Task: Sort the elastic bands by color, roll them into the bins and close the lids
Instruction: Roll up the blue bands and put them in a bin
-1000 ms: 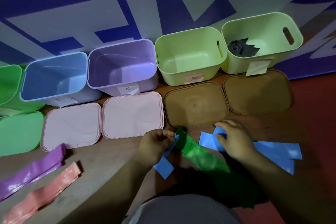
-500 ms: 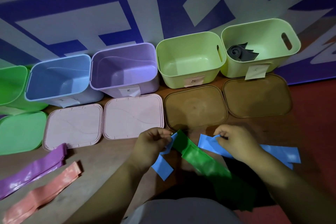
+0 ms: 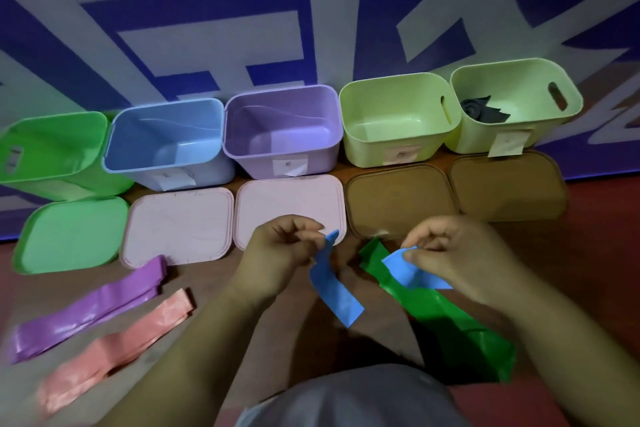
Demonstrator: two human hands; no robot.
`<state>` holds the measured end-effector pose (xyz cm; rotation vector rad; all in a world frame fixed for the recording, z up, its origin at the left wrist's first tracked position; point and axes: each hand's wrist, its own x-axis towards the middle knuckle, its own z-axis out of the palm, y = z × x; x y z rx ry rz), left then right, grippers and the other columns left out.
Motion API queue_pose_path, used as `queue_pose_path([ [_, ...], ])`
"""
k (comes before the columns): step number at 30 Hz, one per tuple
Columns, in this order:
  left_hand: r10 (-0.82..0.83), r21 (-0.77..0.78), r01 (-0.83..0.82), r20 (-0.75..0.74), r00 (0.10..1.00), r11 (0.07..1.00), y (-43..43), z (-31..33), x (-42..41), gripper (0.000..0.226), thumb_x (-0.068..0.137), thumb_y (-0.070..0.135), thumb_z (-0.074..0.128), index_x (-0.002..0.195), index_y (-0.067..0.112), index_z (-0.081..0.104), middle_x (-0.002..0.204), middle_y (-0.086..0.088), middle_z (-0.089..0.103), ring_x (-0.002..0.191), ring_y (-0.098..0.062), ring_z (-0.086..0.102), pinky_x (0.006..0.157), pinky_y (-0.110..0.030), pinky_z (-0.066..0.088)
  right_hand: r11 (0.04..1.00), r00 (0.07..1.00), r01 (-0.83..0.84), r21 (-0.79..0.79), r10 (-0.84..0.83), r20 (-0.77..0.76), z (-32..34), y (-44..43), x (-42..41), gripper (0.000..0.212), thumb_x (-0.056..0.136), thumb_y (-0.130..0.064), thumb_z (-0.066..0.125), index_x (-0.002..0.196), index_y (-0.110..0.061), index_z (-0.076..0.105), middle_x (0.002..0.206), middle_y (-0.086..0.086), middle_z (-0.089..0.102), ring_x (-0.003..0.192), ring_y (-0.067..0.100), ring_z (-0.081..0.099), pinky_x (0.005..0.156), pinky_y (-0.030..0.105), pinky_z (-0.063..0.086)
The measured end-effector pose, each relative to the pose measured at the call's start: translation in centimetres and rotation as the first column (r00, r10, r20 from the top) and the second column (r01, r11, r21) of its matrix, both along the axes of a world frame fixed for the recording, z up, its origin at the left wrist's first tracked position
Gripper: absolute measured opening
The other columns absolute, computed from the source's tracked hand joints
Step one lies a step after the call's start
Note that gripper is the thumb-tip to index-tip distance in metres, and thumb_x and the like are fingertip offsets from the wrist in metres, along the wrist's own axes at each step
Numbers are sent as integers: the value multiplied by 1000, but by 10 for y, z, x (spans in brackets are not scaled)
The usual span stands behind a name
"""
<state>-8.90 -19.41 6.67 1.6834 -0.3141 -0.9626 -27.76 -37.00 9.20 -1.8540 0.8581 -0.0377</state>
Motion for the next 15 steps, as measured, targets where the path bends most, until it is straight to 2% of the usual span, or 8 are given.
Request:
queue_pose_path([
  [2, 10, -4, -10, -2, 1000, 1000, 13, 10, 10, 15, 84, -6, 70, 88, 8, 70, 76, -8, 68, 69, -14, 60, 58, -20, 51, 1000, 998, 1, 15, -2, 58, 11, 15, 15, 18, 77, -6, 78, 73, -22, 75, 70, 1, 73, 61, 8, 62, 58, 24, 44],
  [5, 16, -24, -16, -4, 1000, 1000, 34, 30, 25, 17, 83, -4, 71, 86, 13, 71, 74, -3, 70, 68, -10, 61, 59, -19, 50, 998, 990, -50, 37, 45, 131, 24, 43, 38, 20, 82, -4, 75, 75, -23, 76, 73, 2, 74, 64, 7, 61, 61, 24, 45],
  [8, 13, -57, -13, 9, 1000, 998, 55, 52, 39, 17, 83, -3, 71, 85, 14, 72, 76, -7, 70, 68, -9, 62, 59, -17, 52, 992, 964, -123, 21, 115, 240, 35, 73, 61, 24, 80, -10, 75, 86, -33, 76, 79, 5, 74, 70, 13, 63, 67, 26, 48],
  [10, 13, -88, -12, 5, 1000, 996, 70, 64, 47, 16, 83, -2, 71, 85, 14, 72, 73, -4, 72, 66, -8, 63, 59, -17, 52, 990, 940, -137, -36, 142, 310, 43, 92, 76, 17, 75, -18, 73, 86, -29, 75, 80, -1, 74, 72, 8, 67, 68, 20, 51],
  [13, 6, -104, -6, 2, 1000, 995, 91, 77, 60, 17, 82, 0, 73, 82, 17, 73, 71, -1, 72, 62, -8, 62, 60, -19, 51, 965, 901, -194, -176, 247, 357, 51, 116, 95, 12, 75, -17, 73, 84, -25, 75, 80, -10, 72, 74, 10, 67, 68, 19, 51],
  [15, -5, -99, 5, 8, 1000, 995, 101, 83, 69, 16, 76, 6, 79, 79, 21, 75, 73, -3, 73, 67, -12, 64, 67, -28, 53, 935, 873, -219, -280, 316, 370, 56, 129, 107, 11, 76, -16, 74, 83, -25, 75, 80, -15, 70, 76, 10, 66, 68, 15, 47],
])
